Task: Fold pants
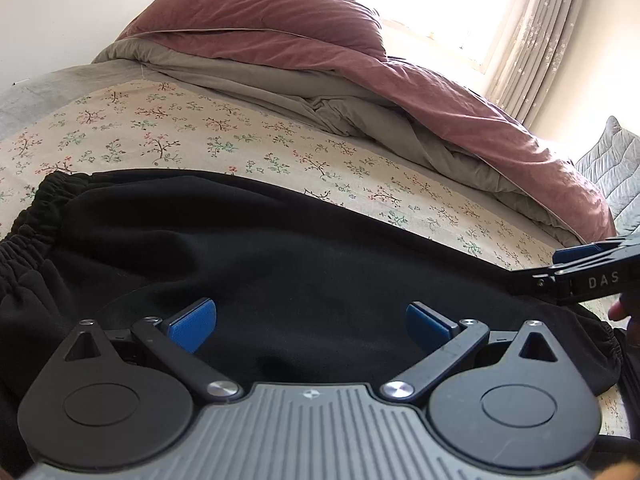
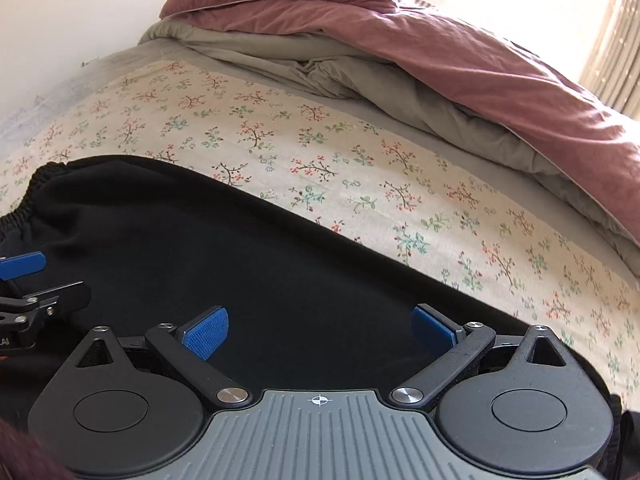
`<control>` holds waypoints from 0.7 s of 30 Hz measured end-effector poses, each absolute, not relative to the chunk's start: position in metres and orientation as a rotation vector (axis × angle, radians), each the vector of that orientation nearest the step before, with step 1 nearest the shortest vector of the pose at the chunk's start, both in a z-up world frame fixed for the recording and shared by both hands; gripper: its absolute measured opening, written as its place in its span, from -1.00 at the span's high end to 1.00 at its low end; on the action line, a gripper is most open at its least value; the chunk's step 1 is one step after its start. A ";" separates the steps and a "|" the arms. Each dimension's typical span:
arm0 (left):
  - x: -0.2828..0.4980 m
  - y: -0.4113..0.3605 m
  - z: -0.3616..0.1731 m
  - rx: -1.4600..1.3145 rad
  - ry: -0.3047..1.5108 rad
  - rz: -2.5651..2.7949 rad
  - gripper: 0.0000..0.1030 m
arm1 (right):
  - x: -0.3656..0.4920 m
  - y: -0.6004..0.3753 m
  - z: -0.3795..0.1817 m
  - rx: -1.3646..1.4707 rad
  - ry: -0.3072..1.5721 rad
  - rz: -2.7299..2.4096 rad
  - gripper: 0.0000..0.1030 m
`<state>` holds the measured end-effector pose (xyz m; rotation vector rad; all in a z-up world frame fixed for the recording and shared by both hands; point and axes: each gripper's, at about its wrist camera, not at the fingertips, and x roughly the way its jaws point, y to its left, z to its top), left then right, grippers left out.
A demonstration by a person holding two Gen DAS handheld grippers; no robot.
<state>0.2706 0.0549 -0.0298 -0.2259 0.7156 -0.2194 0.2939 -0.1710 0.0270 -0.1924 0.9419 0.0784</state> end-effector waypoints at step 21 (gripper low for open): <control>0.288 0.049 -0.057 -0.155 0.877 -0.145 -1.00 | 0.414 -0.208 -0.073 -0.165 0.960 0.242 -0.66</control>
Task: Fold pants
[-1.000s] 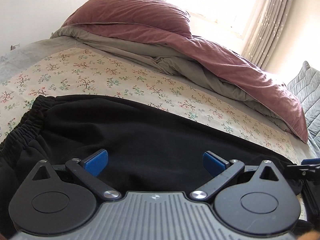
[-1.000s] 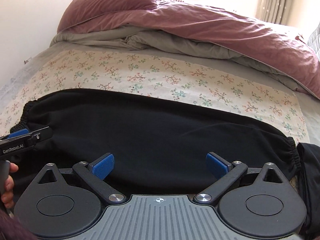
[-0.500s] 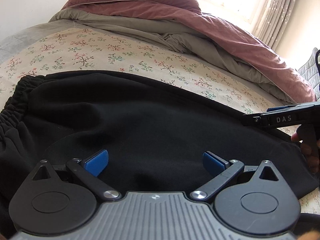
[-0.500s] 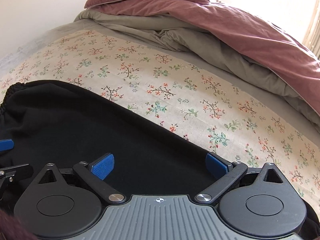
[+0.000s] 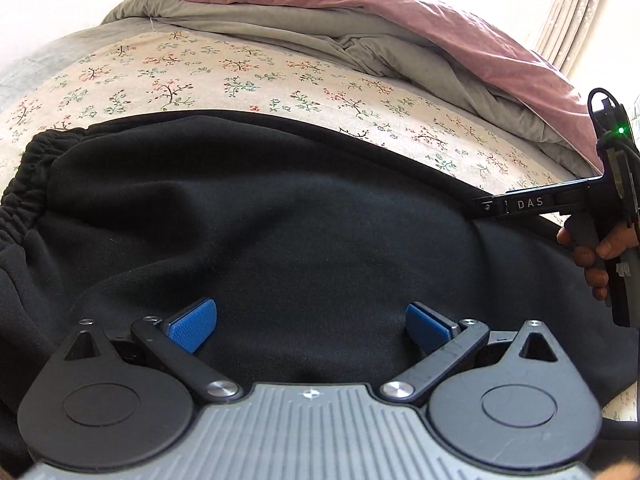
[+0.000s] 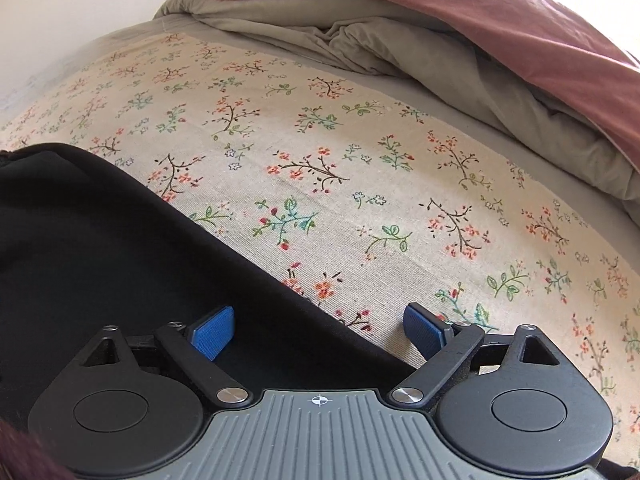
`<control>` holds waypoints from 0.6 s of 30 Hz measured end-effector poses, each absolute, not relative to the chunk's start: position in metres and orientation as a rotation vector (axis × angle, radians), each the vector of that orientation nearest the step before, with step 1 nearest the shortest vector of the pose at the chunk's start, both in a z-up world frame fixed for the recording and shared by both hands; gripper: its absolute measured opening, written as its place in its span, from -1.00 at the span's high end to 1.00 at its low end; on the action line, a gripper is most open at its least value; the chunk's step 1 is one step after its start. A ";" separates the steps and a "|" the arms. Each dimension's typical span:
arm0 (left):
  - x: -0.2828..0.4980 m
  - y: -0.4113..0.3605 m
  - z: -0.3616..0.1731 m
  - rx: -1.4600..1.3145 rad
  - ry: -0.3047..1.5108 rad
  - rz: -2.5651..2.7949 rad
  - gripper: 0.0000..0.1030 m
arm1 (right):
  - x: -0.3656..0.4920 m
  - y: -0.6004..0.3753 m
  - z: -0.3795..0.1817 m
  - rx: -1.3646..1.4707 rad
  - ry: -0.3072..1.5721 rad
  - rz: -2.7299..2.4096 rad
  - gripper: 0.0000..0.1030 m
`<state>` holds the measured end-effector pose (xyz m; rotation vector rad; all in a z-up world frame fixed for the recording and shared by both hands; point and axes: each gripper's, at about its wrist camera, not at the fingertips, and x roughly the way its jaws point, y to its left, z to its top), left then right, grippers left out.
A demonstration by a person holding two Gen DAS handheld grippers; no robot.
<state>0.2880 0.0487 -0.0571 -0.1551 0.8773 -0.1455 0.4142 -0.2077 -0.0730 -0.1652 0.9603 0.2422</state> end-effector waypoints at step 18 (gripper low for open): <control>0.280 0.096 -0.024 -0.298 0.765 -0.122 -1.00 | 0.310 -0.153 0.038 -0.259 0.741 0.316 0.94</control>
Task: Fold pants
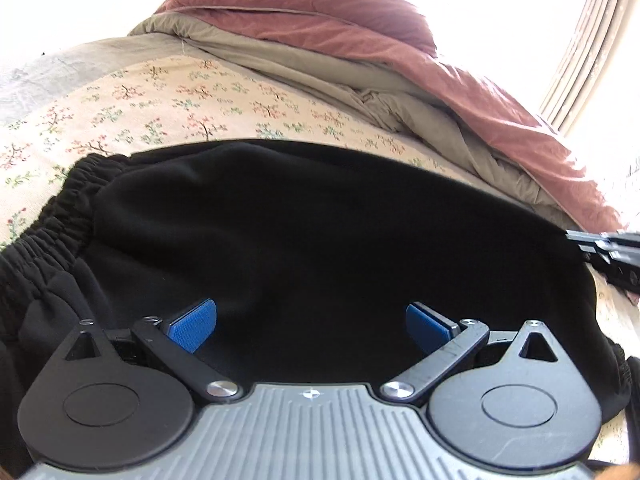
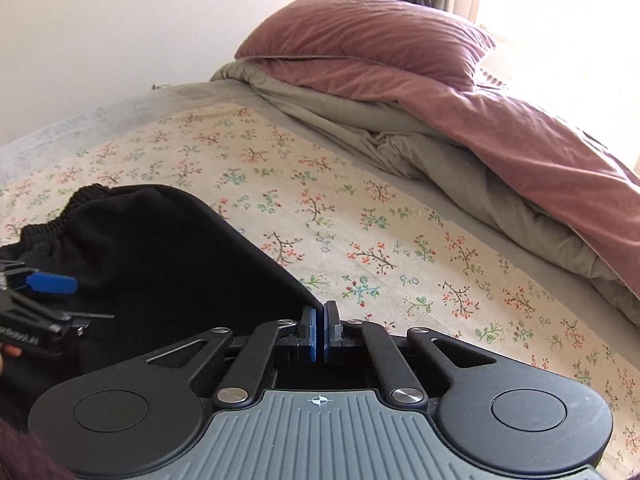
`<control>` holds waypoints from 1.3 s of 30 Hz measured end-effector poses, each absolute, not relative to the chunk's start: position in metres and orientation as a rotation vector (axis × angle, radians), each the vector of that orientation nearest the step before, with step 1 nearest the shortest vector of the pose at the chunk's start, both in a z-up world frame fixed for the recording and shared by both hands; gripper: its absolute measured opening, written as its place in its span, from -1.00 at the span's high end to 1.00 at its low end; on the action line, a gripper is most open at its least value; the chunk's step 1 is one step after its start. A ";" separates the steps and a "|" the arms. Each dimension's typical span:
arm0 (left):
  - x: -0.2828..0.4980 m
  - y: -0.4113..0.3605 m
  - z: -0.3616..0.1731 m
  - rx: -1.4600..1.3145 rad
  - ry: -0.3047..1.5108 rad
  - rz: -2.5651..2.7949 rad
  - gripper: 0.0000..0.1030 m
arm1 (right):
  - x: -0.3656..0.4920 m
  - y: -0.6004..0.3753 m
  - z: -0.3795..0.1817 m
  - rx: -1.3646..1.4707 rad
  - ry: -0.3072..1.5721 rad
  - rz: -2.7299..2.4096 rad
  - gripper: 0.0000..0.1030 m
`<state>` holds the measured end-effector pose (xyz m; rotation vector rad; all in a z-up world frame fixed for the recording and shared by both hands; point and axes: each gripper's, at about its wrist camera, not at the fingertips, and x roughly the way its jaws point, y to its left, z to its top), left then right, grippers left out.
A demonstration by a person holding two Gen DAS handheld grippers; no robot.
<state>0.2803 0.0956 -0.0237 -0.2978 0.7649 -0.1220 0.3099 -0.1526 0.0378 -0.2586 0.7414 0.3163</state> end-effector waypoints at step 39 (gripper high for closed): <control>0.279 0.095 -0.031 -0.276 0.712 0.073 0.56 | 0.163 -0.201 0.006 -0.011 0.818 -0.005 -0.32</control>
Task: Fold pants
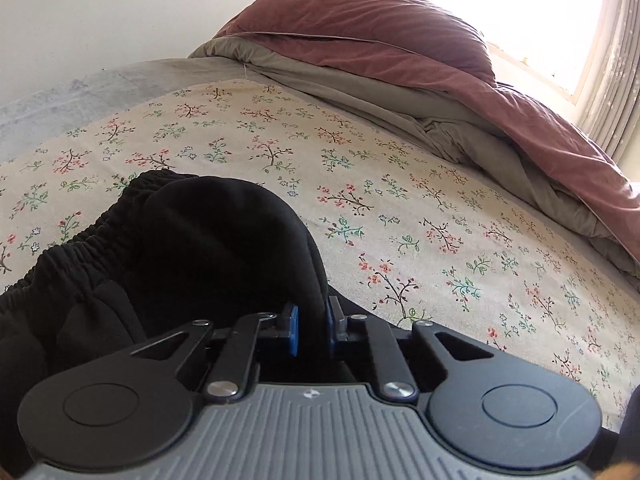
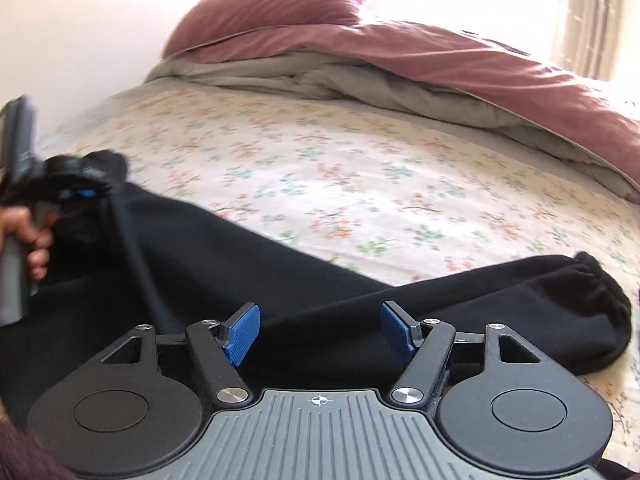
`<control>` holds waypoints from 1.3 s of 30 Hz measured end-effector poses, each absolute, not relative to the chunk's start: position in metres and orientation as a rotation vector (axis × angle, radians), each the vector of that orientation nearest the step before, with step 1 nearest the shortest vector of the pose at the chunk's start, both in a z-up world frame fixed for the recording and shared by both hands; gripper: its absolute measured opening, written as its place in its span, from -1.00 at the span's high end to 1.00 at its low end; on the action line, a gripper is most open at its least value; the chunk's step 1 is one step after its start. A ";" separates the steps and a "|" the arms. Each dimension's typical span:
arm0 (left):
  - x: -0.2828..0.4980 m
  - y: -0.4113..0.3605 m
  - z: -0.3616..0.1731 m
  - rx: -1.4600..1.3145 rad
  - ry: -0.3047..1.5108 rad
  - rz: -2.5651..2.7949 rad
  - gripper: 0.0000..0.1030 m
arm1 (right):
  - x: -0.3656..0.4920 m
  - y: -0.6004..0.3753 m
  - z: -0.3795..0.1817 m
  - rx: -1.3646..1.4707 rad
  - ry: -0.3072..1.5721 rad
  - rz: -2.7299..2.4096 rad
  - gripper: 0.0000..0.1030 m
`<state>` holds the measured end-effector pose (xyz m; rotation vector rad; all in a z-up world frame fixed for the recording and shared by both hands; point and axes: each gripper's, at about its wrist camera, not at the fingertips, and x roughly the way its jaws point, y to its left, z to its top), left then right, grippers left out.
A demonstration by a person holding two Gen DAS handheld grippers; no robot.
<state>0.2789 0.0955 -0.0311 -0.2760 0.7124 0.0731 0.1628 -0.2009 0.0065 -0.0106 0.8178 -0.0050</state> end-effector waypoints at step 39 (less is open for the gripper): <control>0.121 0.166 -0.029 -0.473 0.834 -0.042 0.60 | -0.022 -0.277 0.005 0.216 0.689 -0.443 1.00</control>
